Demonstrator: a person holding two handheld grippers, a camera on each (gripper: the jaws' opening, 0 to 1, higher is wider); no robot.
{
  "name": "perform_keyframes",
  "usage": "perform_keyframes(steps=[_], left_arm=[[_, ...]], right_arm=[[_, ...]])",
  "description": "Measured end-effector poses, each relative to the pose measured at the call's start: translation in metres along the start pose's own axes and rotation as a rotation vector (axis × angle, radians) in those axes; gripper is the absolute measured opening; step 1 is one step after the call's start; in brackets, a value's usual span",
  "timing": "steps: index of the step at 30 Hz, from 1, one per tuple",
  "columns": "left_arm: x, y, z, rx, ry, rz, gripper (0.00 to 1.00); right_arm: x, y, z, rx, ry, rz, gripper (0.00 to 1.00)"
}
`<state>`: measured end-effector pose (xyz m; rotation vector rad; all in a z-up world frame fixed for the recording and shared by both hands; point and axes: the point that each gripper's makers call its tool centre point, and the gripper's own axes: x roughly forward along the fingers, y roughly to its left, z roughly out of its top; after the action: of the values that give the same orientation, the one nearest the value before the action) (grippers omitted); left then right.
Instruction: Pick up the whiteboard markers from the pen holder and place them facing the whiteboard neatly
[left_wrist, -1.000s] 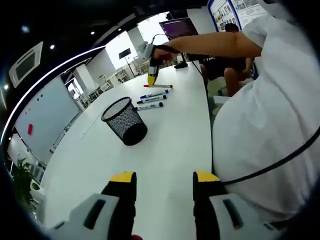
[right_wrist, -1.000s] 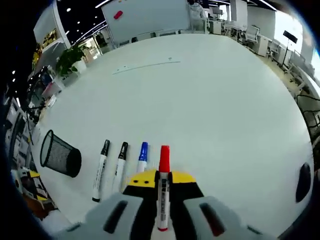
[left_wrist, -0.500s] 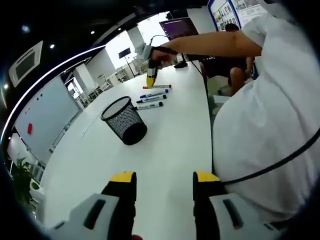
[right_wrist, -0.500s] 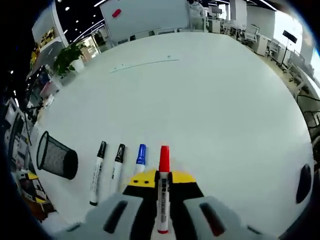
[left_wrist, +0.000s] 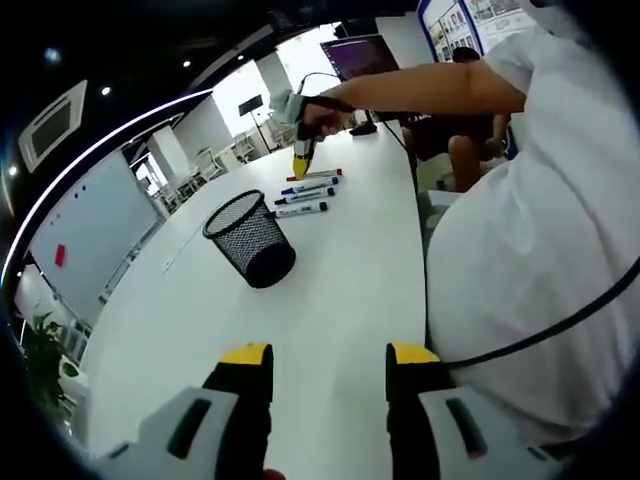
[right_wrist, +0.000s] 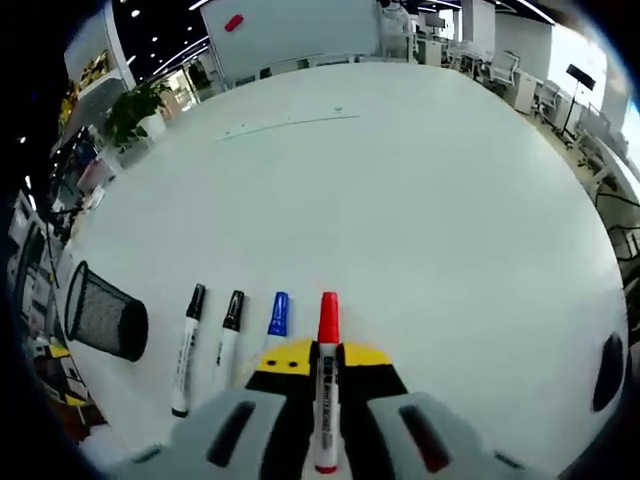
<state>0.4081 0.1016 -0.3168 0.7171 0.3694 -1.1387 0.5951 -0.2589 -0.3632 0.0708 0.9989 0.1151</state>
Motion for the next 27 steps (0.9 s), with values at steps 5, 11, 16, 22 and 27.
perform_keyframes(steps=[5,11,16,22,27], left_arm=[[0.0009,-0.0007,0.0001,0.001,0.003,-0.002,0.47],[0.0006,0.0003,-0.0017,-0.001,0.008,-0.001,0.47],[0.0003,0.0003,-0.0011,-0.002,0.006,0.0,0.47],[0.0014,-0.0014,-0.0025,0.001,0.014,-0.005,0.47],[0.0004,0.0,-0.0033,-0.002,0.015,0.0,0.47]], right_arm=[[0.0002,-0.0007,-0.0009,0.001,0.001,-0.007,0.08],[0.0015,-0.0032,-0.0012,0.0,0.0,-0.021,0.08],[0.0044,-0.0026,-0.0038,-0.012,0.01,-0.023,0.08],[0.0042,-0.0027,-0.0043,-0.007,0.008,-0.036,0.09],[0.0045,-0.0002,-0.0044,-0.012,0.009,-0.037,0.09]])
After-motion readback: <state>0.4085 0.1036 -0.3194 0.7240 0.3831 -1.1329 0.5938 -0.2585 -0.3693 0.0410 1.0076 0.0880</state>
